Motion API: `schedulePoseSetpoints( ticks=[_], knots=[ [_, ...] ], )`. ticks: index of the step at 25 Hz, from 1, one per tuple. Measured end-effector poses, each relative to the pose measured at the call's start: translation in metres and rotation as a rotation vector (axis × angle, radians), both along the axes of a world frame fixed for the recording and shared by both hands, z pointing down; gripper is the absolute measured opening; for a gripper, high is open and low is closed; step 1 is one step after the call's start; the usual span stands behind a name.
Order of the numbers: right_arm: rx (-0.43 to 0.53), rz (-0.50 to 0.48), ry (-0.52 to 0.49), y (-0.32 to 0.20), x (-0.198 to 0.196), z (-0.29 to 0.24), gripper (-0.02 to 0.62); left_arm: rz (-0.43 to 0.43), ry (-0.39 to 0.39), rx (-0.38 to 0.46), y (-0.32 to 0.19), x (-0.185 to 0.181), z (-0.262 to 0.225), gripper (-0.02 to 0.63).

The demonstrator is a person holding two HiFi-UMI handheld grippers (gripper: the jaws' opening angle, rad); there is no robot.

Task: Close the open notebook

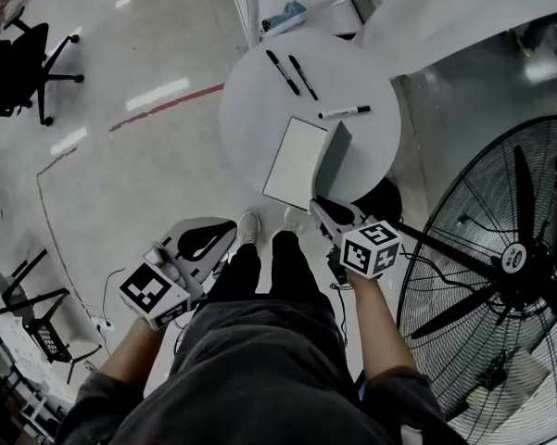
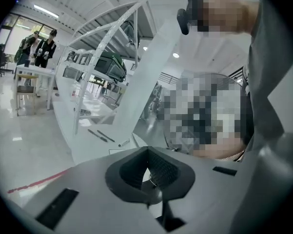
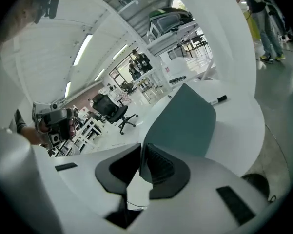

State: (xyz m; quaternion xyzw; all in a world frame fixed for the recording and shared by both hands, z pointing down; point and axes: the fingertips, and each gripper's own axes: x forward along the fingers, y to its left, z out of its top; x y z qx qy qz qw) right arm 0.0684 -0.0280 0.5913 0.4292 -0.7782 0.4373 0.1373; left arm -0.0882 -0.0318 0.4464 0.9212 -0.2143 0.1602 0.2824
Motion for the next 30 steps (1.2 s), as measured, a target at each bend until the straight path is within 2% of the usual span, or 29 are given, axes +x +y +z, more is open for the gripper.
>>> schedulePoseSetpoints(
  ticks=[7,16,30],
  knots=[
    [-0.048,-0.120,0.055,-0.019,-0.037,0.022,0.057,-0.082,-0.007,-0.023,-0.002,-0.022,0.007,0.014],
    [-0.121,-0.224,0.115,-0.035,-0.063,0.063,0.060,-0.167,-0.018,-0.049,-0.008,-0.039,0.018,0.014],
    [-0.223,-0.256,0.169,-0.044,-0.091,0.100,0.081,-0.227,-0.031,-0.067,-0.012,-0.073,0.020,0.014]
  ],
)
